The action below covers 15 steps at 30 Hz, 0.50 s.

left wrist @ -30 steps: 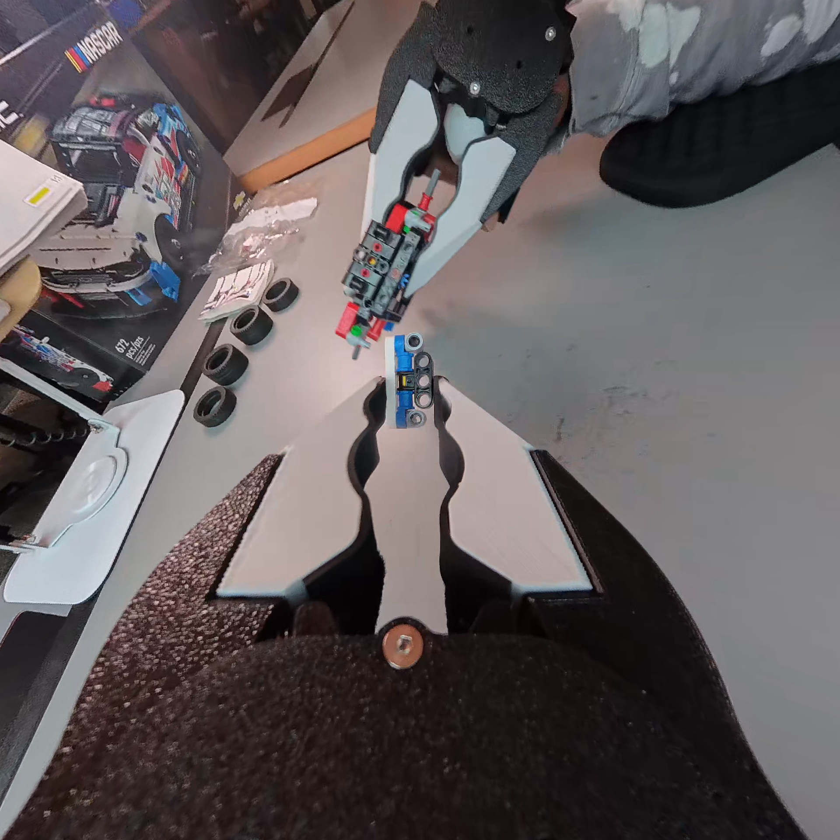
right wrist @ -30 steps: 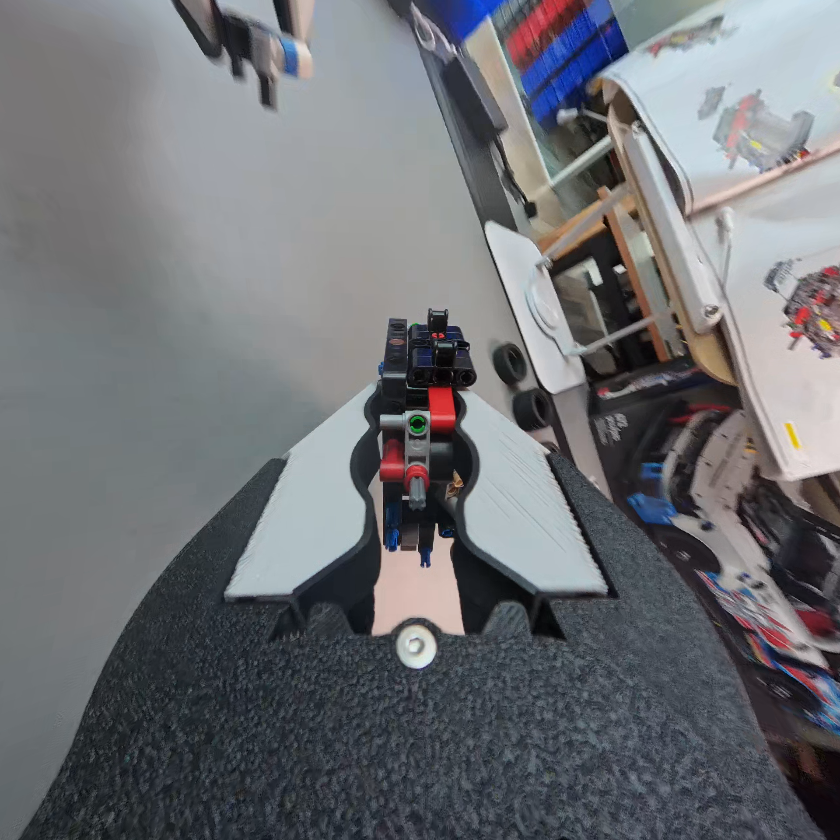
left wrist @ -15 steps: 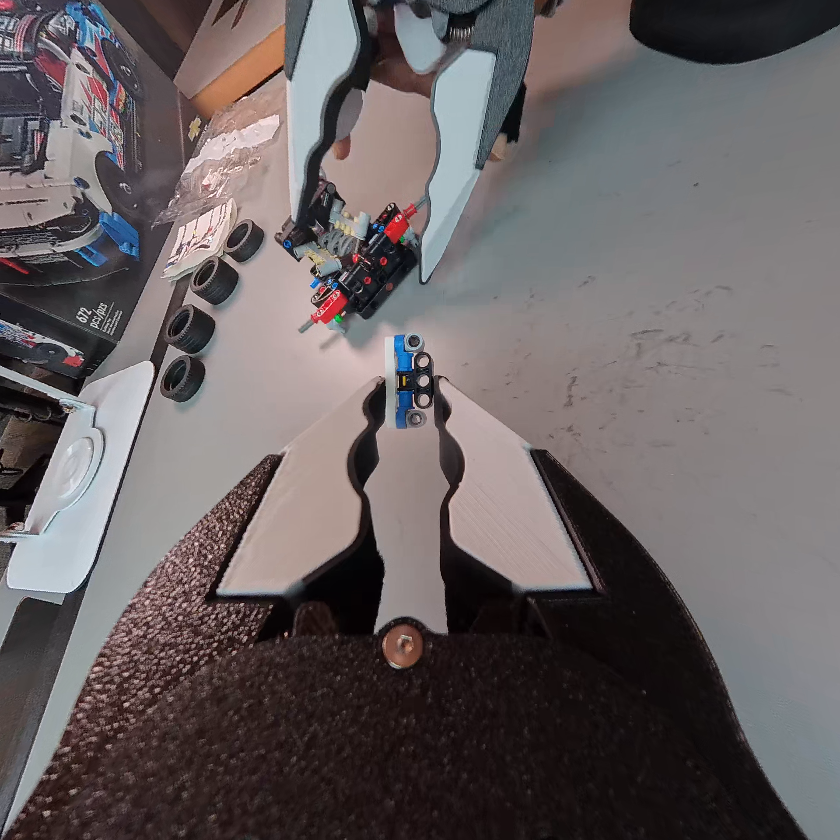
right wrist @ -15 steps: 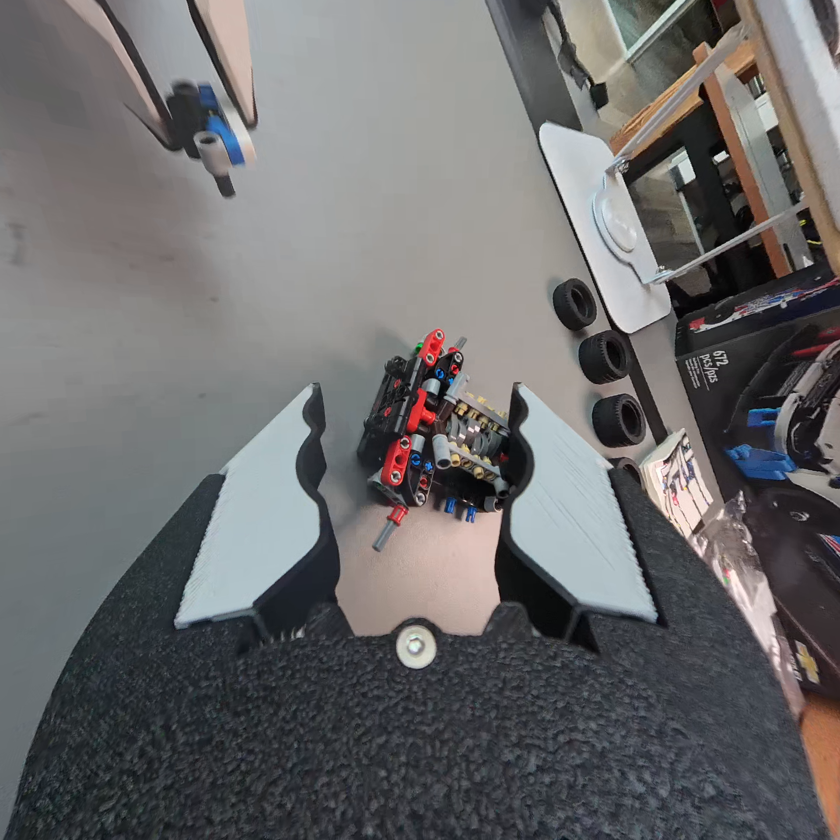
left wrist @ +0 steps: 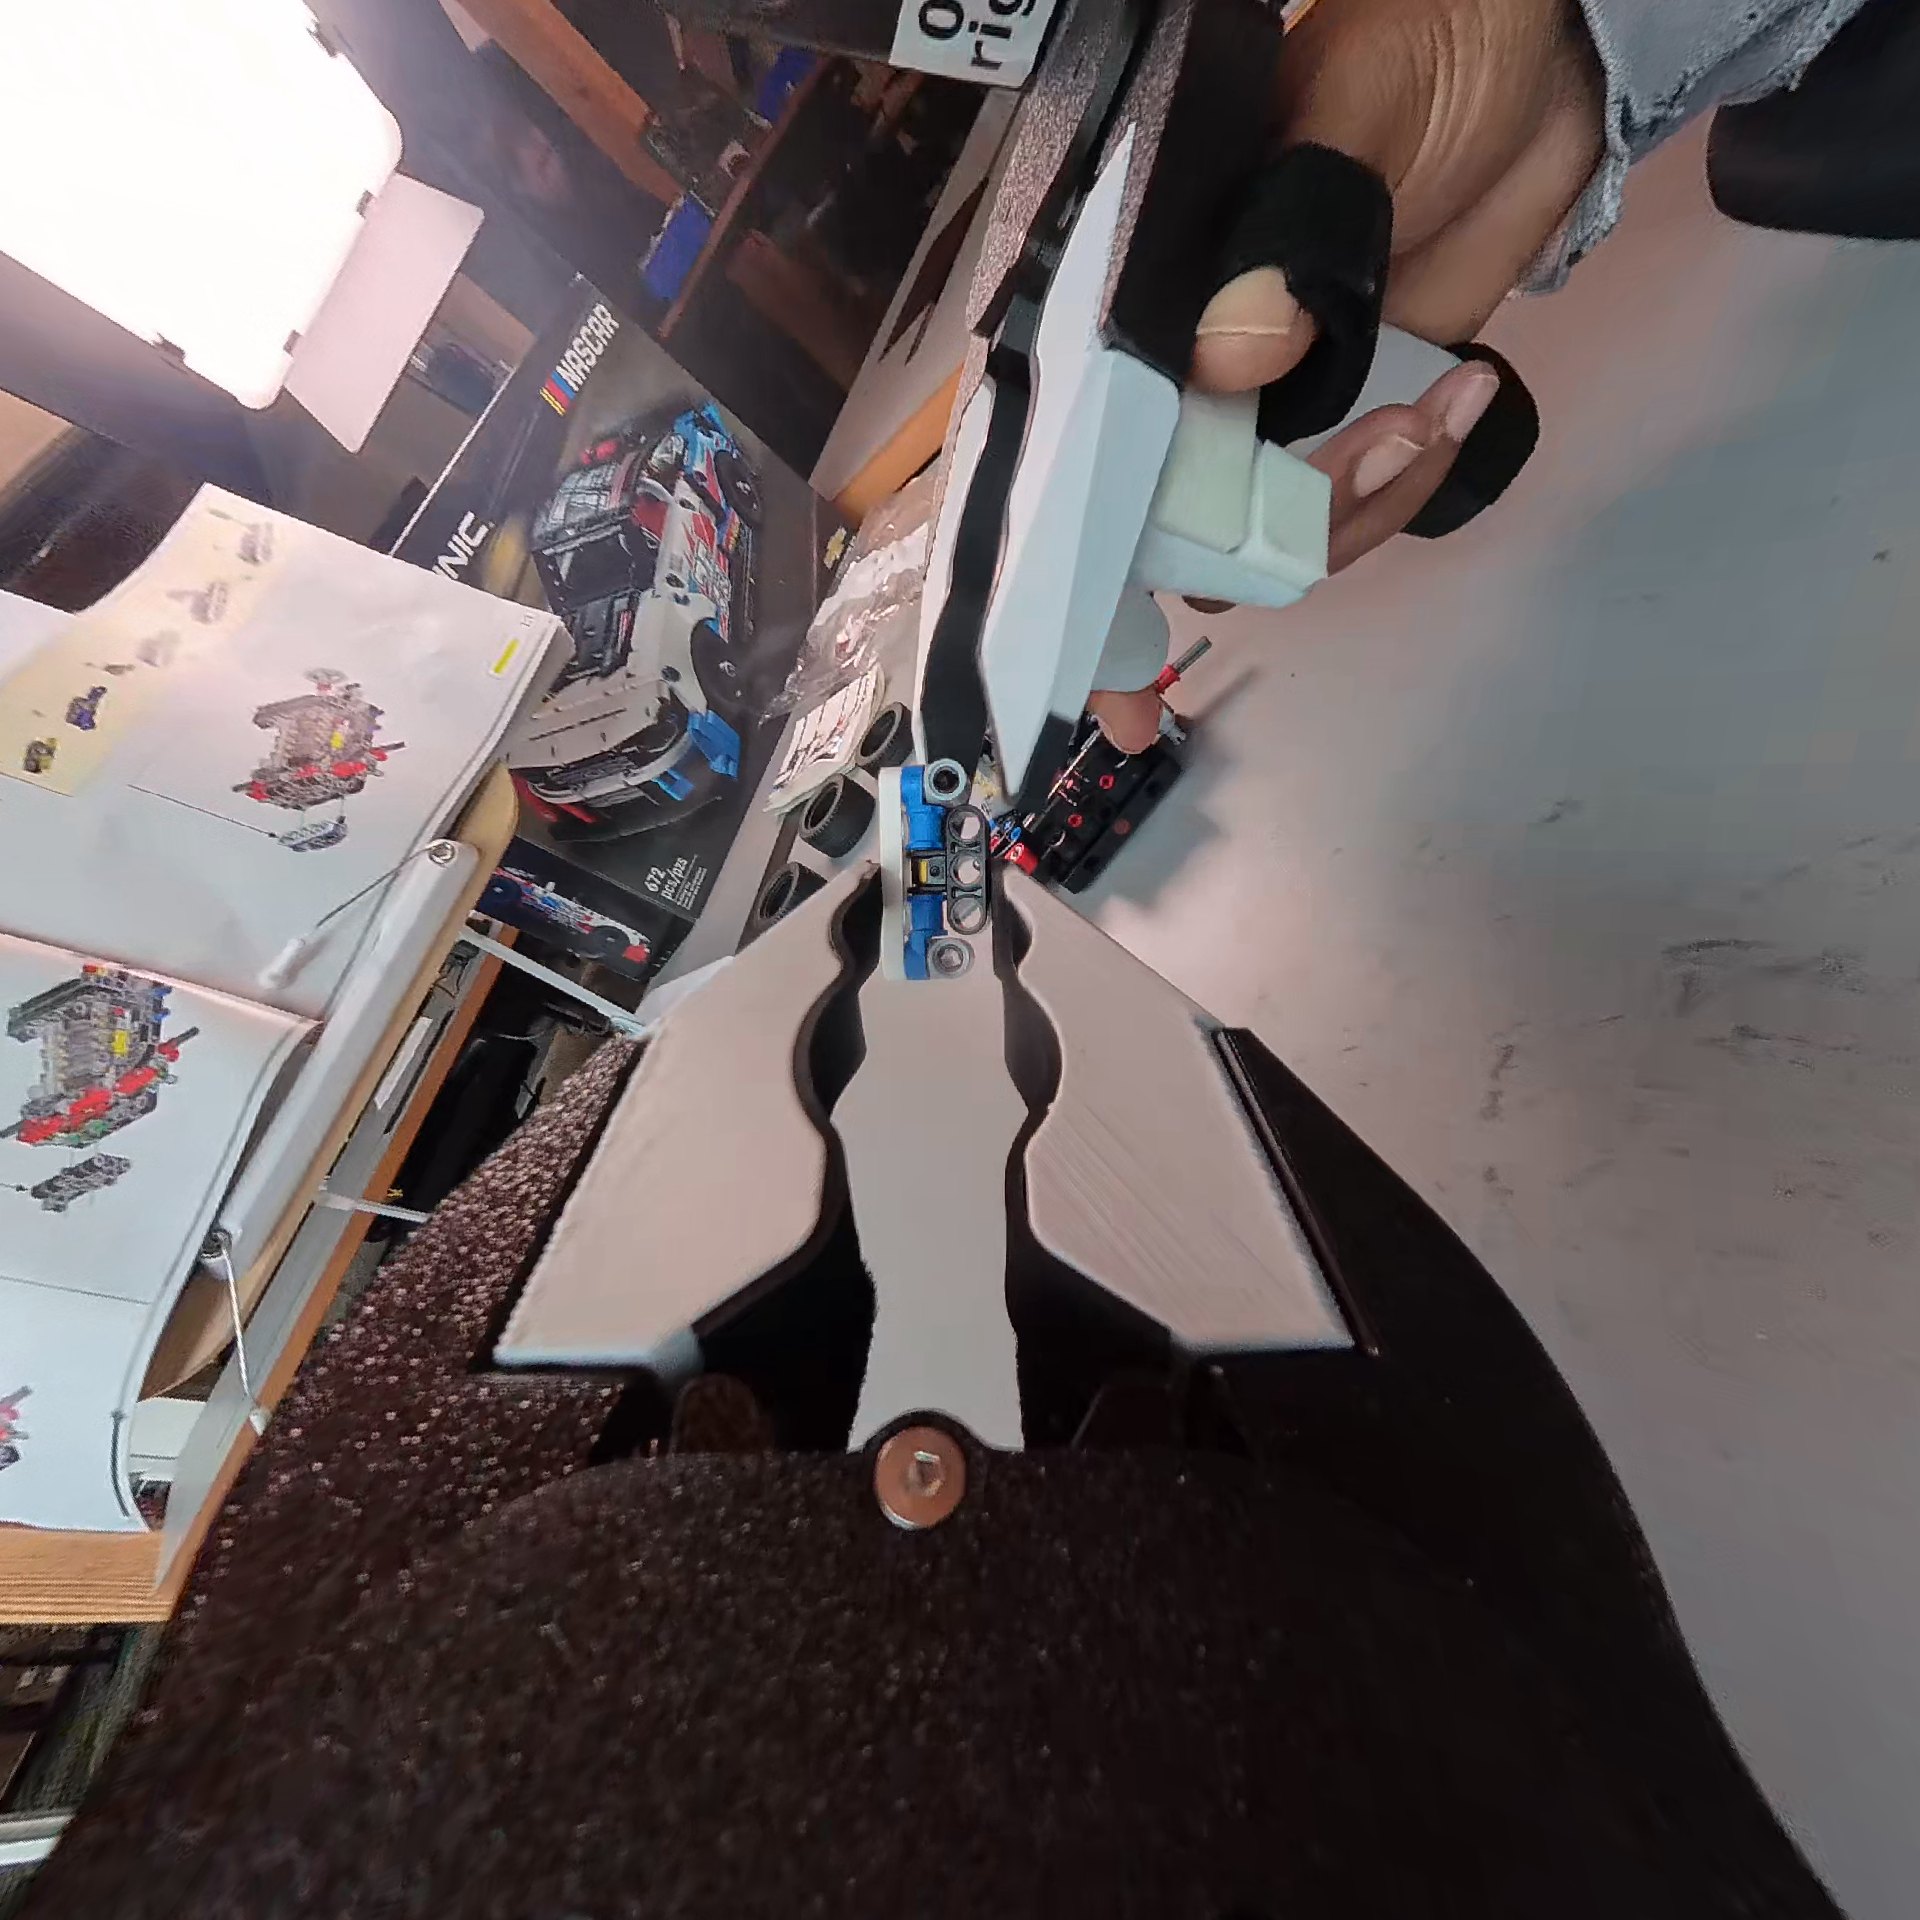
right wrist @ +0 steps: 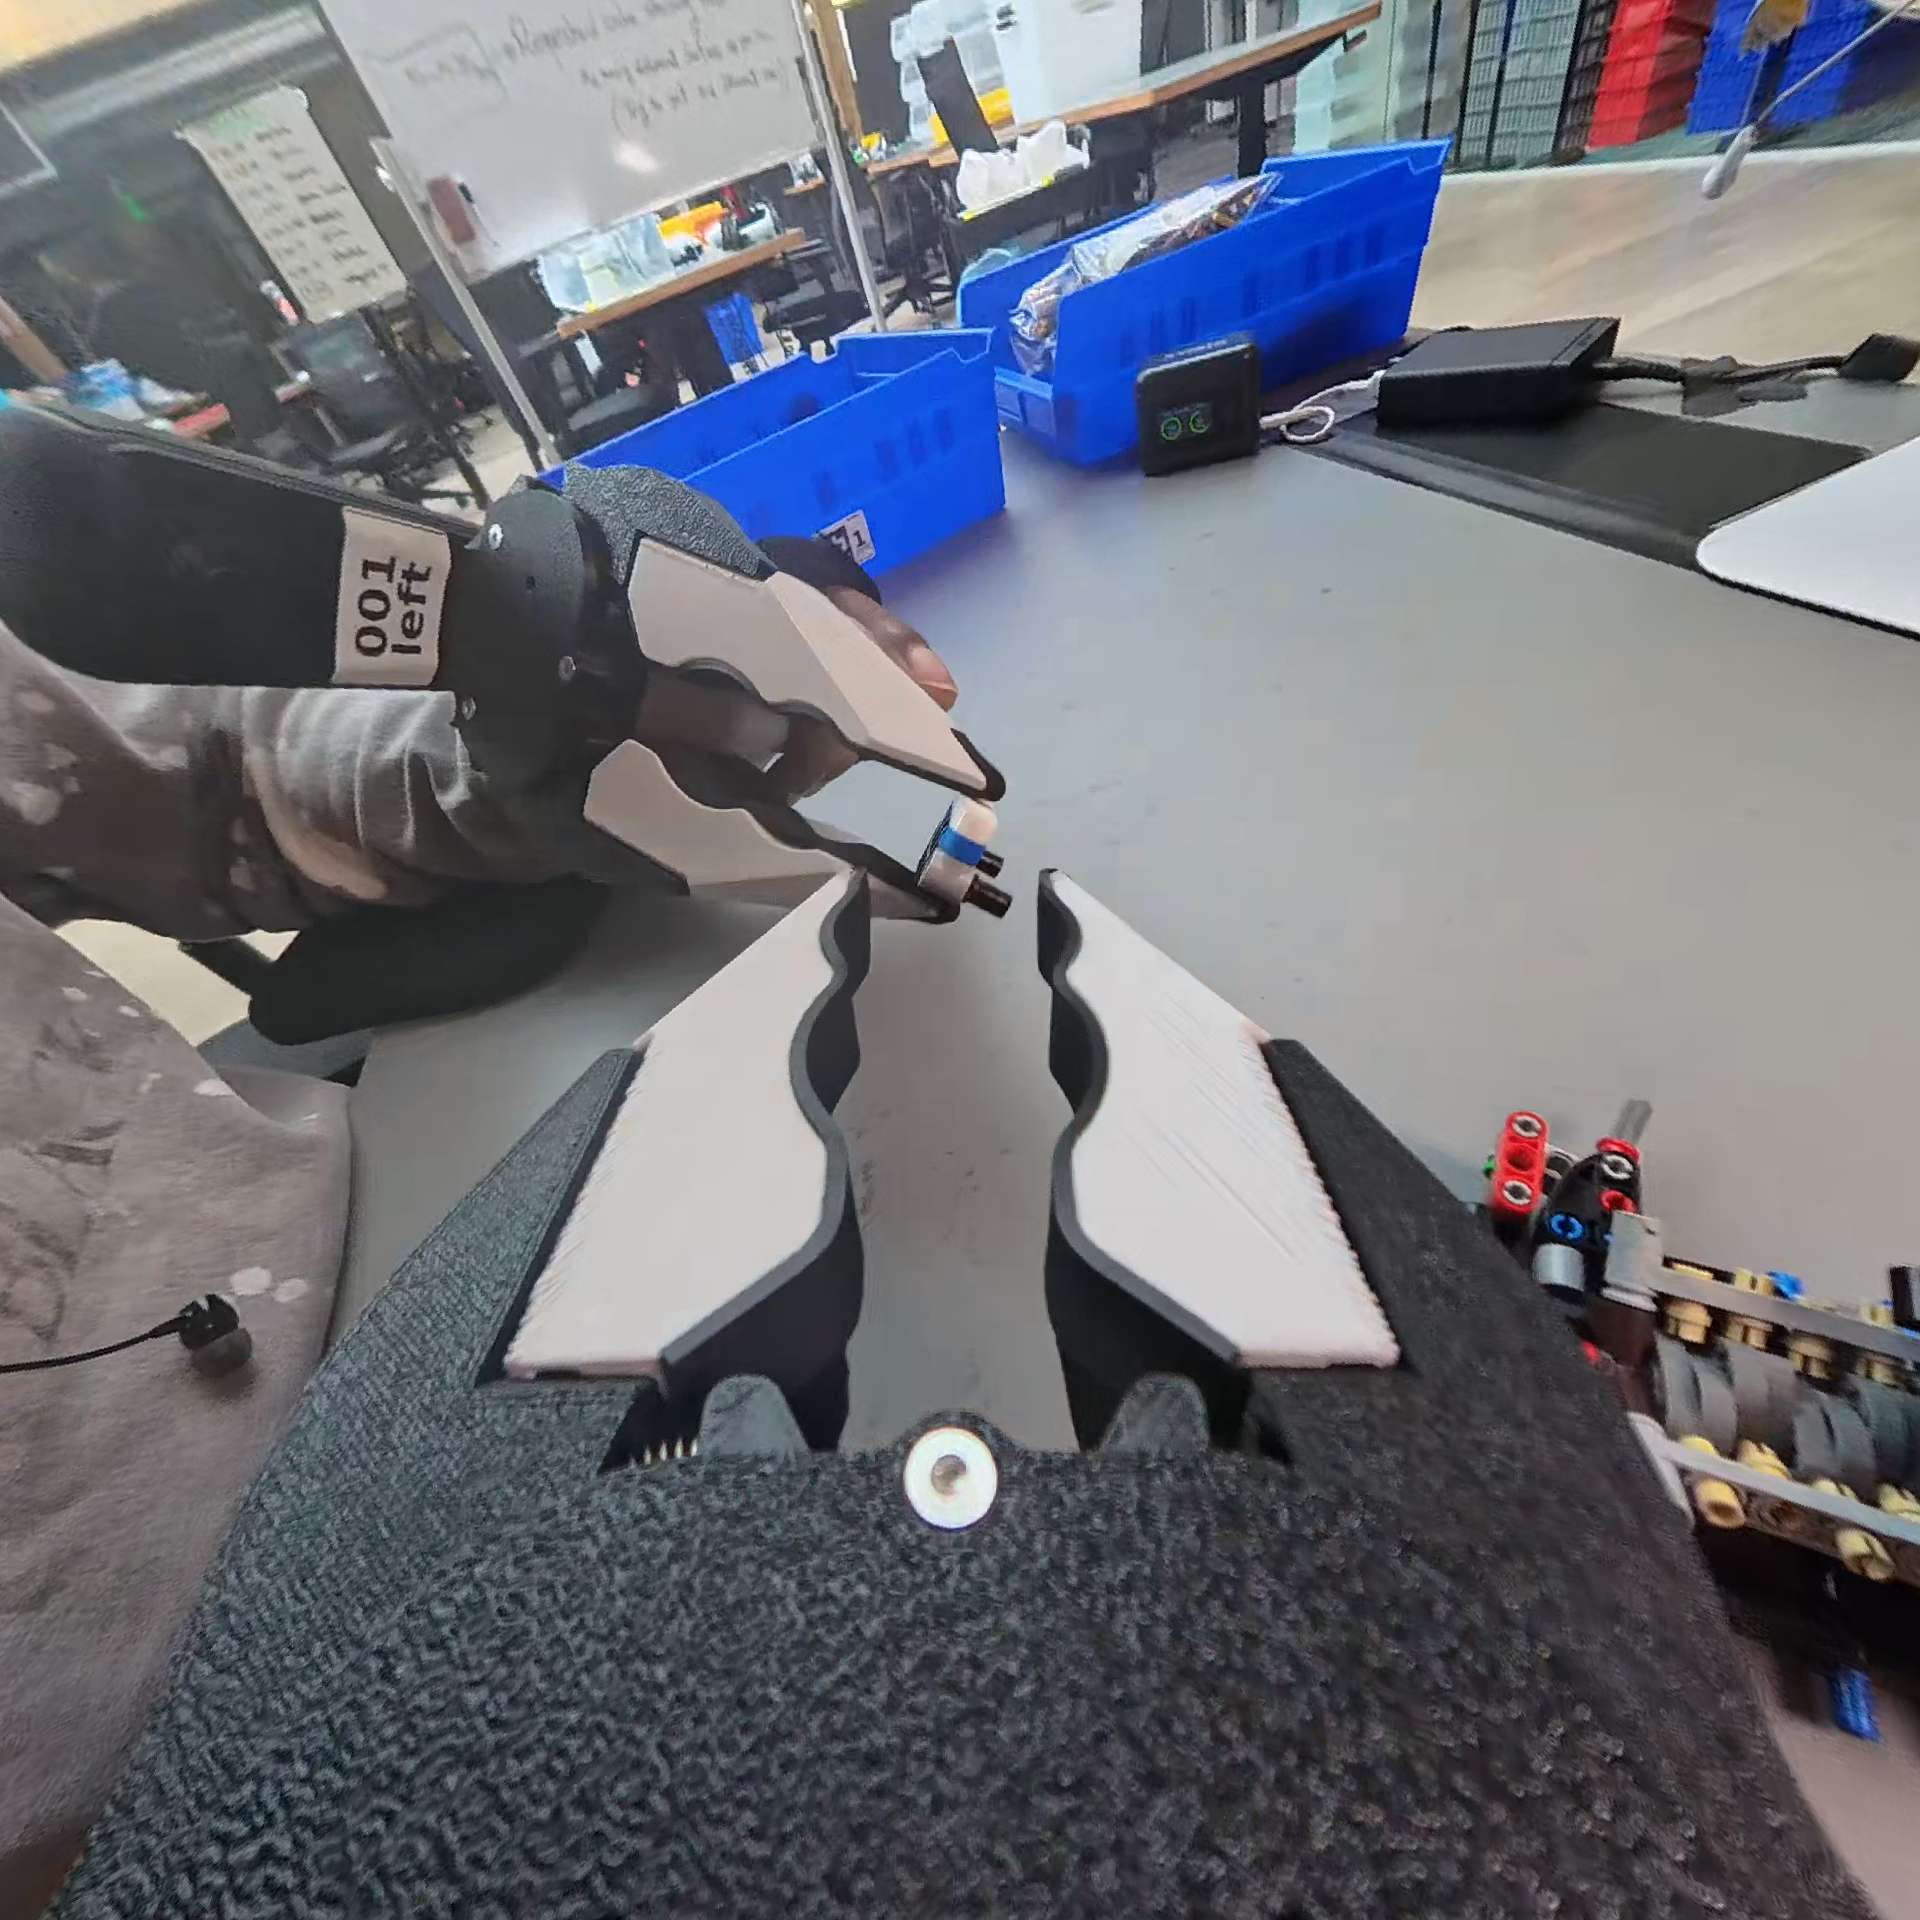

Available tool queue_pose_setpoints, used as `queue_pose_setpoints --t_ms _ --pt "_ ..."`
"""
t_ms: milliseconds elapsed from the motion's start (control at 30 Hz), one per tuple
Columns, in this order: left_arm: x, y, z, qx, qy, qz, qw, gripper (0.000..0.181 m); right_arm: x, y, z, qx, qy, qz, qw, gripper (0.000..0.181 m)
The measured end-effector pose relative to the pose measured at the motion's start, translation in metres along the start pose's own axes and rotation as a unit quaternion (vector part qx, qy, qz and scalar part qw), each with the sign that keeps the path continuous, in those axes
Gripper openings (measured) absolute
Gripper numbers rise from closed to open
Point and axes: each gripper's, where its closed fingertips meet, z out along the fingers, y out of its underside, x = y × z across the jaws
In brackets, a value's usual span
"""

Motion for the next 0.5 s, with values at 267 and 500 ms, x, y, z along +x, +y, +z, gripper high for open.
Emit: queue_pose_setpoints --t_ms 267,500 --pt "0.008 -0.01 0.0 0.047 0.109 -0.216 0.969 0.043 0.003 -0.007 -0.004 -0.055 0.018 -0.145 0.988 0.013" --pt "0.008 -0.015 -0.01 0.087 0.277 -0.474 0.831 0.039 -0.009 -0.011 0.002 -0.027 -0.057 -0.202 0.977 0.013"
